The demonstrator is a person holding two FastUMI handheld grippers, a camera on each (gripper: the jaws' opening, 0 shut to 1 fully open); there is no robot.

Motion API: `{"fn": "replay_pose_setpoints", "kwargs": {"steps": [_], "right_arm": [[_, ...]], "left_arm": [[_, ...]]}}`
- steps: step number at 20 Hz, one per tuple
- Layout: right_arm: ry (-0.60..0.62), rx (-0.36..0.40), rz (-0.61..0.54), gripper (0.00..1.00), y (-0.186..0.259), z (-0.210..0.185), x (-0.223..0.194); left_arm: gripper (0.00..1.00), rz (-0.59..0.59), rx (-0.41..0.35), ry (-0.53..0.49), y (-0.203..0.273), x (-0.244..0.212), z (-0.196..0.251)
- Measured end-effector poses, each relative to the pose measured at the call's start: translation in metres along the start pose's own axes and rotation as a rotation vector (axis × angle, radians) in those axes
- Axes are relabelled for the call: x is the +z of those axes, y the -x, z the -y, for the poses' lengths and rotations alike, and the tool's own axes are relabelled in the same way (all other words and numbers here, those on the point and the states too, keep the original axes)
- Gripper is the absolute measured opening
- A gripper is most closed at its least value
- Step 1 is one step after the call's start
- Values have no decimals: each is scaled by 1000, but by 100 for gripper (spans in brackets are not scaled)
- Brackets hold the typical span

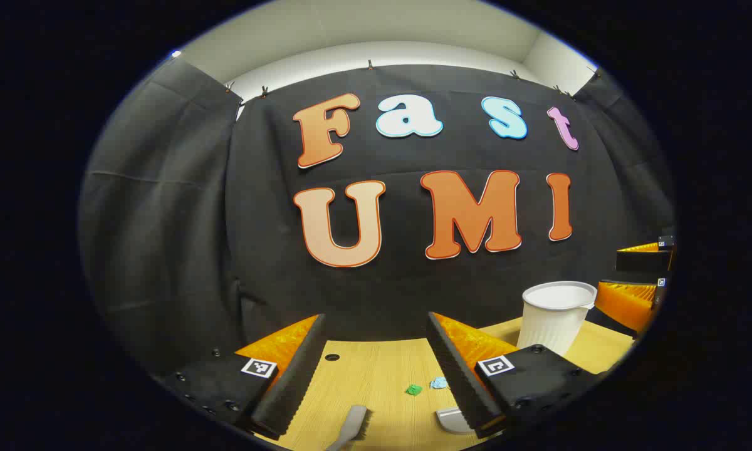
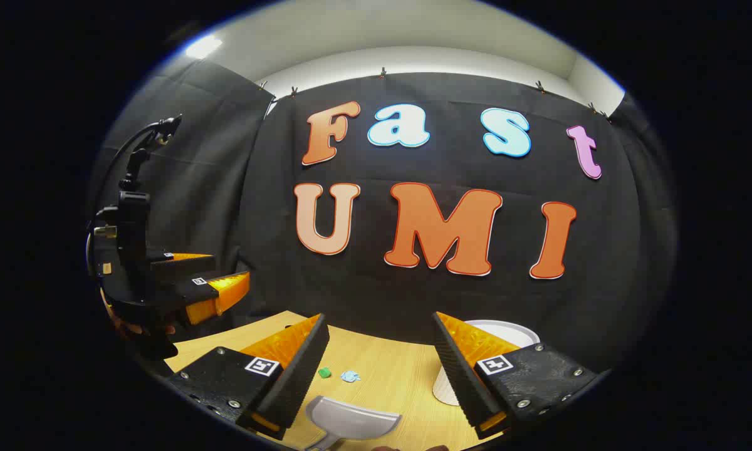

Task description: Pick up the small broom and dustpan from the desktop, sweep the trash into the dustpan with the broom, and then empty the trash into the garbage bin.

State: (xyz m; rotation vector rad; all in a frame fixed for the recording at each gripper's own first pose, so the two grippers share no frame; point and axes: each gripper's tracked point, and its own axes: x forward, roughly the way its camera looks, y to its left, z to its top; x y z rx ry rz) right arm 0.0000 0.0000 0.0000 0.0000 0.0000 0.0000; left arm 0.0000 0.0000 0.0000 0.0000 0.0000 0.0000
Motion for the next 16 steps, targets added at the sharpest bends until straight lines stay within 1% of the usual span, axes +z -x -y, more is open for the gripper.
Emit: {"fn": "replay_pose_setpoints", "kwargs": {"steps": [5,8,13,16], "right_arm": [[-9,9,-63,99,4,13,-15],[-17,22,-79,99,8,18,-20],[-19,61,-88,99,23,15,-26],[-29,57,-105,99,26,16,-30]], "left_arm": [[100,3,54,-12,21,4,4],[100,13,82,-24,38,4,8],[100,-4,102,-22,56,0,7],[99,-15,119,-20,60,-2,0]]}}
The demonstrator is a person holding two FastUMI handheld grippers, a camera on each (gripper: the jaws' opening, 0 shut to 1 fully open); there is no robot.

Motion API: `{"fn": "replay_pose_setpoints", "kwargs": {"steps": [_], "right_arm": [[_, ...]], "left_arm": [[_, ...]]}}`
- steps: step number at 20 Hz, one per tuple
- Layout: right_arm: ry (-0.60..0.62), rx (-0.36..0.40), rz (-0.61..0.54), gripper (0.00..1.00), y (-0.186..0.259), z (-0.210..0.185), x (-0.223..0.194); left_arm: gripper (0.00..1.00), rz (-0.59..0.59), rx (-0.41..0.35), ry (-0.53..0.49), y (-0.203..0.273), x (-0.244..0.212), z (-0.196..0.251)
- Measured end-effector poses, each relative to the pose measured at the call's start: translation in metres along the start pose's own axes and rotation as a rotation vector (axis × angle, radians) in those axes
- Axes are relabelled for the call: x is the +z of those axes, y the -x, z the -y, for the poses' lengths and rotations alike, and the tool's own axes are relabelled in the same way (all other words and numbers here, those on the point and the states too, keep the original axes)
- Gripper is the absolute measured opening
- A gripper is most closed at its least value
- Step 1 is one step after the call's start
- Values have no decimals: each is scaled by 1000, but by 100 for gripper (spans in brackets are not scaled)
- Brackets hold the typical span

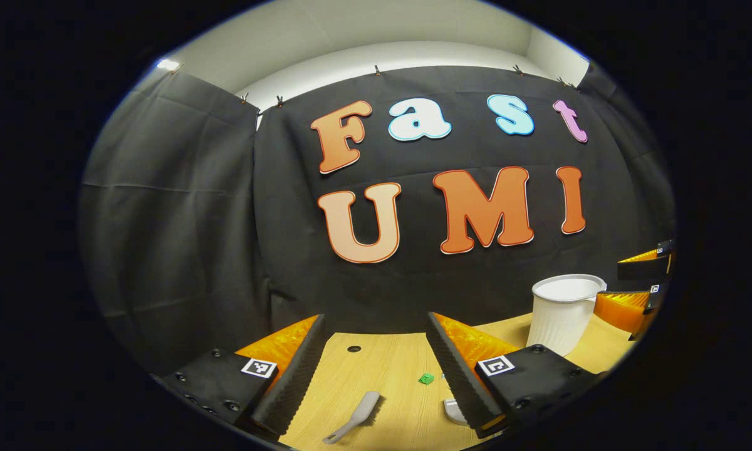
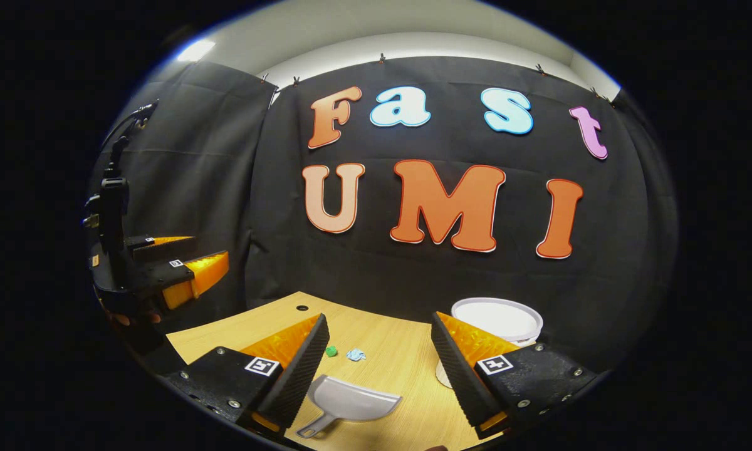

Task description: Pick up the small broom and dustpan from the desktop, sweep the trash into the dustpan with the broom, and then empty the trash into the garbage bin.

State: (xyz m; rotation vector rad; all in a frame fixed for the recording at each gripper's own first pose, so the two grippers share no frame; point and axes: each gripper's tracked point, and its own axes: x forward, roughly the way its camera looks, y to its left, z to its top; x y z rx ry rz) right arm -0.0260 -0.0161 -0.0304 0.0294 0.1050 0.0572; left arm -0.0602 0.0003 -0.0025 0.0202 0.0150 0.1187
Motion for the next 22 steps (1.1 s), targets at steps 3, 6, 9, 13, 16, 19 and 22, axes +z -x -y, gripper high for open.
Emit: {"fn": "replay_pose_setpoints", "kwargs": {"steps": [3,6,9,13,16,19,22], "right_arm": [[-9,-10,-16,99,2,0,-5],[-20,-17,-61,99,3,-4,-19],[-12,-28,-109,99,0,-8,-32],[31,-81,-194,99,-2,0,-58],[14,-92,-277,99,-4,-5,-78],[31,-108,-374,99,-9,-9,-102],[41,-97,-494,98,-13,-19,-136]], "left_arm": [[100,-6,8,-9,2,-2,-7],[100,-40,0,-13,3,-17,-11],[100,-72,-11,-27,-3,-32,-16],[100,-105,-42,-47,-19,-52,-29],[99,-162,-63,-72,-34,-77,-40],[100,-242,-84,-95,-44,-111,-52],[100,-341,-105,-106,-50,-151,-60]]}}
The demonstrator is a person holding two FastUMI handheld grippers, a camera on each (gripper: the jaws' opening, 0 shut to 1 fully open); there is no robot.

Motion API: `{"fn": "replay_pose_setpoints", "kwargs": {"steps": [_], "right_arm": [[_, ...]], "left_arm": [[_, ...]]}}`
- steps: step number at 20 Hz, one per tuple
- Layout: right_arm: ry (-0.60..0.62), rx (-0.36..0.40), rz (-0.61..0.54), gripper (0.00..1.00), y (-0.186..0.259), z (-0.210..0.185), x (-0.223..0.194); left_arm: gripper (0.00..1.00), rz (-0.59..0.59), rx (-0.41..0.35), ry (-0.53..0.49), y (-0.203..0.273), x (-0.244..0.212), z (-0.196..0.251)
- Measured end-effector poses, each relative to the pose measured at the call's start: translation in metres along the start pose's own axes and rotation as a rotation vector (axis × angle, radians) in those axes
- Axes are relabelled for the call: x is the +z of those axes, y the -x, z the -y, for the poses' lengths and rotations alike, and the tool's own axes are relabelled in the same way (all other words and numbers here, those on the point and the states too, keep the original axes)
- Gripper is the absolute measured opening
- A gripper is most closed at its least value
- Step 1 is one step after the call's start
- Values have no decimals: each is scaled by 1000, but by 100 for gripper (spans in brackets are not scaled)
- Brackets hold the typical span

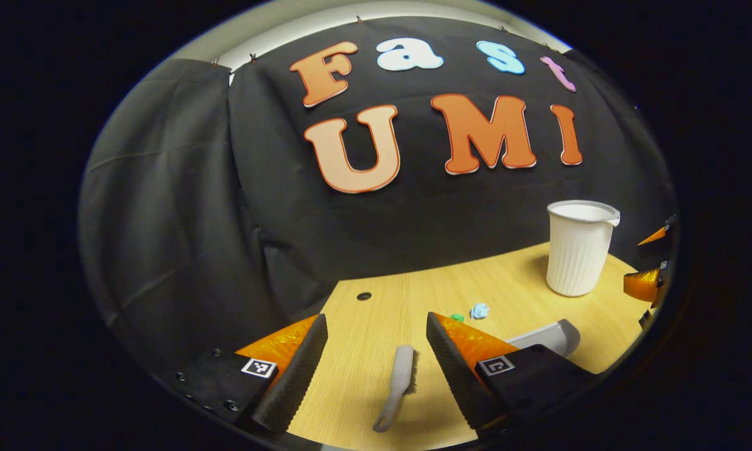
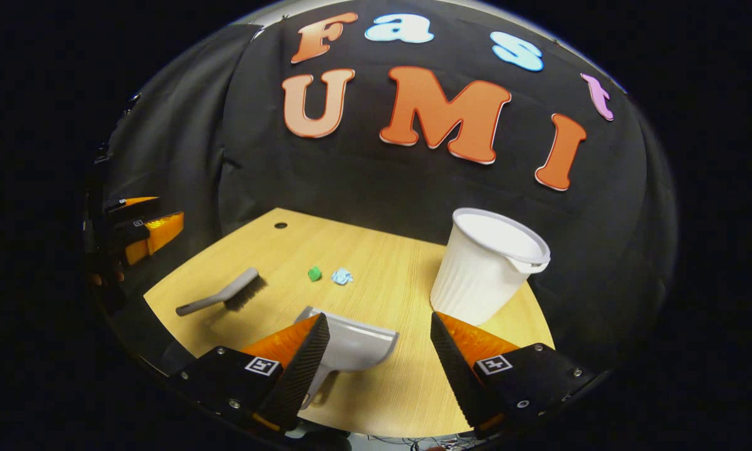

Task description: Pick up the small broom and dustpan from the desktop, sweep the trash into the dustpan with the broom, and then empty the trash into the garbage bin.

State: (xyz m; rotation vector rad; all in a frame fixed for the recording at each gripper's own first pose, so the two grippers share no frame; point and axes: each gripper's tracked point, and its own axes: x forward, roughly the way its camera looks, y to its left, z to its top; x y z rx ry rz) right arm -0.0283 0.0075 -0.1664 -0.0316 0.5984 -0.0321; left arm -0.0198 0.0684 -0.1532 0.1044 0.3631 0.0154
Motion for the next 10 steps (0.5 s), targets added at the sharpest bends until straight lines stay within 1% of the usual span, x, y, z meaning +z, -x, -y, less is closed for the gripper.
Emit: {"fn": "replay_pose_setpoints", "kwargs": {"steps": [3,5,9,10], "right_arm": [[-11,23,-106,97,-13,-13,-17],[-2,30,-175,97,-23,-22,-31],[-12,49,-314,94,-32,-39,-61],[-13,48,-352,89,-34,-42,-69]], "left_arm": [[100,-118,-47,14,-14,-44,4],[100,-187,-66,5,-23,-72,6],[100,-275,-82,12,-37,-104,4],[100,-290,-86,13,-37,-109,3]]}}
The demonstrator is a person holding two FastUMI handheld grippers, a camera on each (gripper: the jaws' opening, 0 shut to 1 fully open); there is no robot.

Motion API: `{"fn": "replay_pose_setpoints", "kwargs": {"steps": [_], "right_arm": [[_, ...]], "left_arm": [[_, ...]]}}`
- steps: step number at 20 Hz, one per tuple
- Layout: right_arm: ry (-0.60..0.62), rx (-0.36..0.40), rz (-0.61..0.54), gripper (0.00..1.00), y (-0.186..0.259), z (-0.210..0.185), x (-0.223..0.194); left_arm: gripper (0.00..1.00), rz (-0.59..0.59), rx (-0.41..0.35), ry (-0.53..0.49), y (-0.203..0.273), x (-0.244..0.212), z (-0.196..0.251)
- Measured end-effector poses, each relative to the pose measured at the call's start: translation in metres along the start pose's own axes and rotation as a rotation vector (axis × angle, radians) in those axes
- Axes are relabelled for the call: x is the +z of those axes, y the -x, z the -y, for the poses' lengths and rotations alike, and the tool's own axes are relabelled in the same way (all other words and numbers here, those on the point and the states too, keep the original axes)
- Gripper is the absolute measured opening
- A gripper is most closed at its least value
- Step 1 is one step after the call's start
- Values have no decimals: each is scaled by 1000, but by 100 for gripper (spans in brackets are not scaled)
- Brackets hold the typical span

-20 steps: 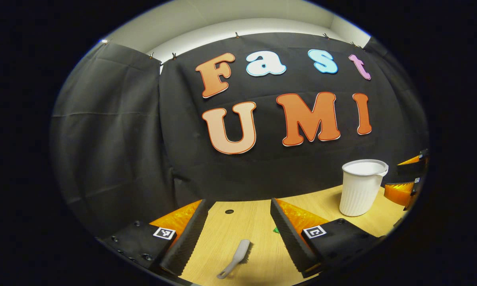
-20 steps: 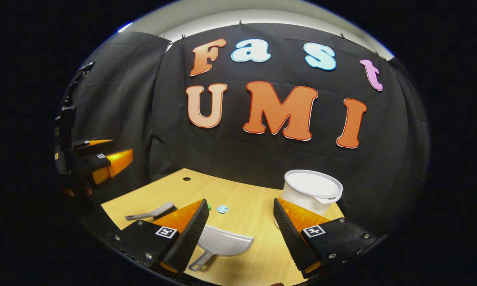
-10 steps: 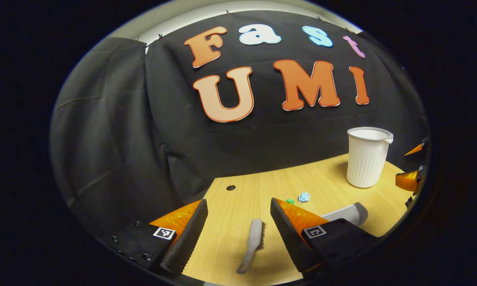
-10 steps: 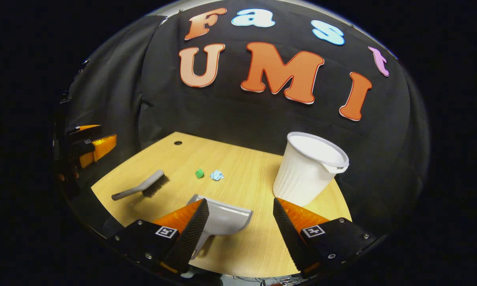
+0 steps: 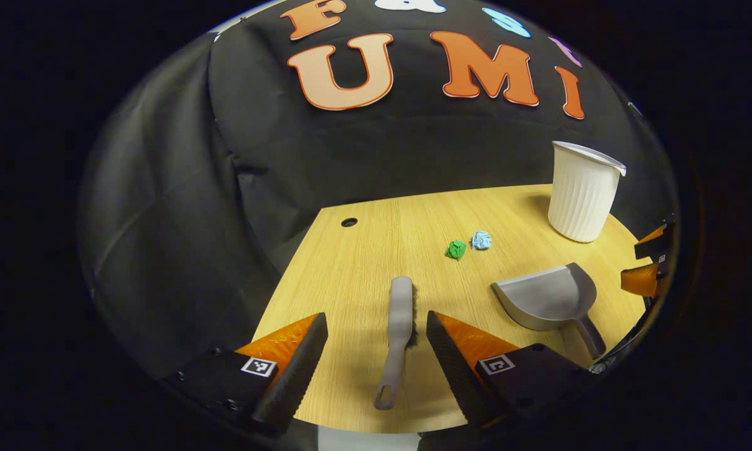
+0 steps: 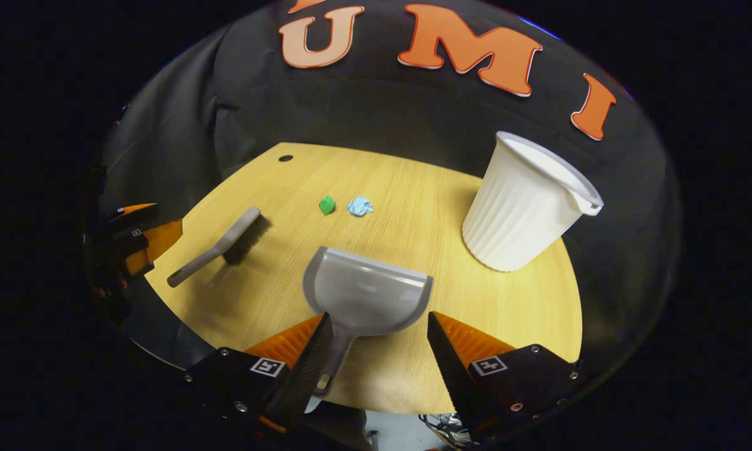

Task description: Pick up the small broom and dustpan from the desktop, sweep the trash into the dustpan with the broom, and then empty the trash into the garbage bin.

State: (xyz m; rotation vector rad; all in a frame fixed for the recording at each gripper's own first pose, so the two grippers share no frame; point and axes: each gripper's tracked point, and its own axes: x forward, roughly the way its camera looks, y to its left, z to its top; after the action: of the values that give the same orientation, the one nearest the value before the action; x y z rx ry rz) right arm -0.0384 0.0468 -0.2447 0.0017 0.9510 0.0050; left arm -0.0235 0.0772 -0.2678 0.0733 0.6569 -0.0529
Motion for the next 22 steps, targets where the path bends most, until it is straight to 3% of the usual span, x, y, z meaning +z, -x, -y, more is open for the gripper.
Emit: {"fn": "replay_pose_setpoints", "kwargs": {"steps": [9,15,20,21,22], "right_arm": [[-4,43,-277,84,-42,-31,-45],[-40,41,-437,74,-65,-41,-66],[-104,46,-537,60,-75,-52,-82],[-124,43,-547,55,-77,-55,-83],[-134,24,-557,43,-78,-52,-84]], "left_arm": [[100,-174,-60,30,-36,-33,-2],[100,-292,-107,29,-62,-52,2],[100,-453,-179,79,-65,-81,9],[100,-498,-194,99,-63,-88,10],[100,-543,-210,112,-61,-98,10]]}}
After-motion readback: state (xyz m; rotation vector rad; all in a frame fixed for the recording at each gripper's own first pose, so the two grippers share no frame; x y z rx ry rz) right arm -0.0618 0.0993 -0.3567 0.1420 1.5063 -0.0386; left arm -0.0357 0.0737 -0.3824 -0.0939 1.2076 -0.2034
